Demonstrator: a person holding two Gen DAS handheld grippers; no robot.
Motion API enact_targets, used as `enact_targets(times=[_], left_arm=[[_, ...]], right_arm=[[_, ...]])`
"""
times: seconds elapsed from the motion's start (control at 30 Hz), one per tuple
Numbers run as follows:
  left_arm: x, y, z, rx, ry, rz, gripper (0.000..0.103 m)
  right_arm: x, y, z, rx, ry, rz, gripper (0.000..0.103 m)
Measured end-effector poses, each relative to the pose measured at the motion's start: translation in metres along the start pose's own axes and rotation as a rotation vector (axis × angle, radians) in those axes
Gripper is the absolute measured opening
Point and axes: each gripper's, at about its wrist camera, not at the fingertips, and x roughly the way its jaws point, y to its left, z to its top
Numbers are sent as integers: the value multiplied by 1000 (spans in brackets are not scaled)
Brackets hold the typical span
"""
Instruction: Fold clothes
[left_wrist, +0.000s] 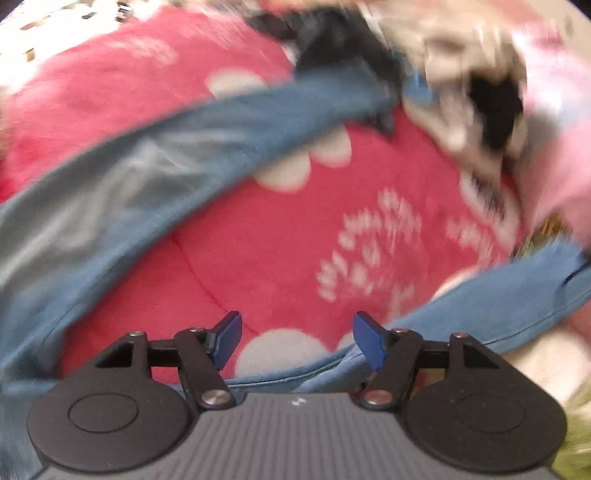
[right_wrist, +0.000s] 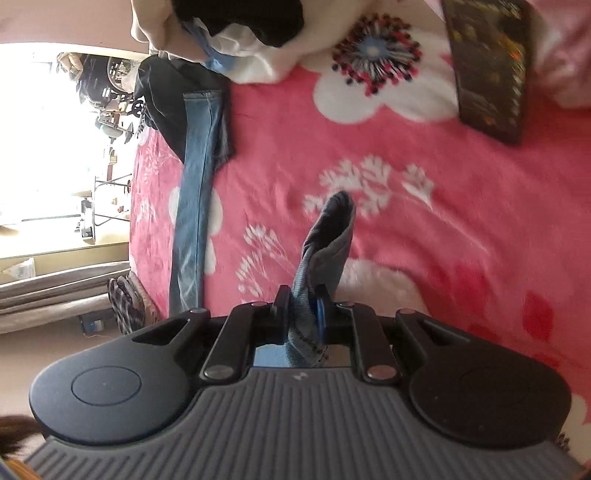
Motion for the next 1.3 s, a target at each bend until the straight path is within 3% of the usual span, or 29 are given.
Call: enact_targets(times=[0.07, 0.17, 0.27, 0.37, 0.53, 0.77, 0.97, 1.13, 1.3], left_arm=[[39, -13, 5, 121, 103, -3, 59], [75, -34, 5, 296, 207, -21, 59], [91, -51, 4, 418, 259, -39, 62], [104, -62, 4, 498, 262, -41, 67], [108, -68, 5, 534, 253, -46, 71], [90, -45, 19, 390, 193, -60, 62], [94, -42, 14, 390, 220, 6, 51], [91, -50, -2, 467, 226, 42, 51], [85, -49, -15, 483, 213, 55, 51]], right_arm=[[2, -3, -7, 13, -3, 14, 12], [-1, 1, -14, 5, -10, 49, 12], [-15, 8, -16, -20, -19, 103, 7], [-26, 20, -13, -53, -33, 167, 6], [-17, 30, -1, -109, -11, 113, 8], [4, 14, 29, -76, -36, -27, 16], [100, 74, 16, -465, 172, -80, 29], [186, 130, 2, -815, 362, -123, 41], [280, 174, -31, -1136, 611, -155, 43]])
